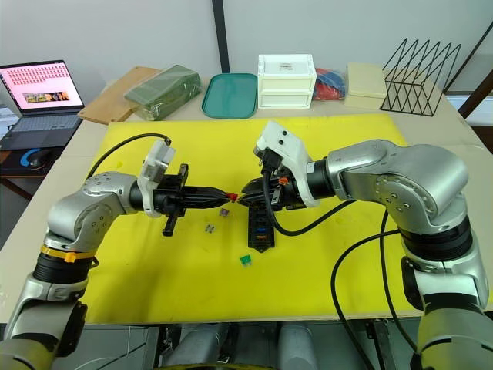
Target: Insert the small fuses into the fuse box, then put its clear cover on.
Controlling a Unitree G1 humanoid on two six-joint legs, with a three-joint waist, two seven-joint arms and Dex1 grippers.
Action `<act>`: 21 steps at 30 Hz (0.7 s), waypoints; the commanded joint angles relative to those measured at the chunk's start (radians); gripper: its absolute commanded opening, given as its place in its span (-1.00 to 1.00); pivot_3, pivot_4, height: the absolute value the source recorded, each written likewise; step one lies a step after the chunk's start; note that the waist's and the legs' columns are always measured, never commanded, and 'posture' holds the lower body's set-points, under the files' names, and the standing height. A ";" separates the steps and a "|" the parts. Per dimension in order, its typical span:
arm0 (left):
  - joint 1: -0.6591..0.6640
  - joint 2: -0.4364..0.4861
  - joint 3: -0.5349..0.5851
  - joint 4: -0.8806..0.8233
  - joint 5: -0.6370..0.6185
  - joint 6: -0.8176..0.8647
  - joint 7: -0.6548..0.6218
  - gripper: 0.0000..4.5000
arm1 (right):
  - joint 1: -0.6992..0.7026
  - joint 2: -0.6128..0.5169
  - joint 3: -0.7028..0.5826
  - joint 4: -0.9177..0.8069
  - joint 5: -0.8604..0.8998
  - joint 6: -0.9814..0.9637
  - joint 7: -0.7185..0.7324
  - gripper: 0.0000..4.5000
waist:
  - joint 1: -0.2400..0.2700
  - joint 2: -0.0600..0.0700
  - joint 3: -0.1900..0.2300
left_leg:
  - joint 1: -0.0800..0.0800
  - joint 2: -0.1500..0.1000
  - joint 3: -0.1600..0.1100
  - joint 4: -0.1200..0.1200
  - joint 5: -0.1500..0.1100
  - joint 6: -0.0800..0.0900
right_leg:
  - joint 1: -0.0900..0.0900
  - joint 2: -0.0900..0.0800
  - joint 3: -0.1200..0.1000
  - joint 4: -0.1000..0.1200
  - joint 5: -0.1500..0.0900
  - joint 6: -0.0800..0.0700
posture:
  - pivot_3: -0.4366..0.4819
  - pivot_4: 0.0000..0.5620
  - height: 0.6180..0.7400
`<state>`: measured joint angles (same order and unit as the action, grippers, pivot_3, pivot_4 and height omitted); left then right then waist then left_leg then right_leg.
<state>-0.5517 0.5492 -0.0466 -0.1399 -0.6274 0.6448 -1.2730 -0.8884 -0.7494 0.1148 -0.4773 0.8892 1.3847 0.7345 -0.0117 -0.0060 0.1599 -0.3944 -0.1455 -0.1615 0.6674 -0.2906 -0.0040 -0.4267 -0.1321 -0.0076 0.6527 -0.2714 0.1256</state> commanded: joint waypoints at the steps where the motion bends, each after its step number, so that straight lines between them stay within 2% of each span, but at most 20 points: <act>1: 0.021 0.005 0.001 -0.051 -0.019 -0.015 0.005 -1.00 | 0.001 0.000 -0.006 -0.029 -0.002 -0.028 0.003 -0.52 | 0.000 0.000 0.000 | 0.000 0.000 0.000 0.000 0.000 0.000 | 0.000 0.000 0.000 0.000 0.000 0.000 | -0.05 -0.47 1.00; 21: 0.016 -0.004 -0.012 -0.052 -0.026 -0.025 0.033 -1.00 | 0.004 0.005 -0.001 -0.030 0.002 -0.028 0.012 -0.52 | 0.001 0.000 0.000 | 0.000 0.000 0.000 0.000 0.000 0.000 | 0.000 0.000 0.000 0.000 0.000 0.000 | -0.05 -0.47 1.00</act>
<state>-0.5173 0.5458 -0.0610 -0.1717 -0.6430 0.6400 -1.2378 -0.8702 -0.7384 0.1151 -0.4853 0.8879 1.3752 0.7371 -0.0111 -0.0060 0.1599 -0.3944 -0.1455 -0.1615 0.6672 -0.2906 -0.0040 -0.4267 -0.1321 -0.0075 0.6525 -0.2714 0.1256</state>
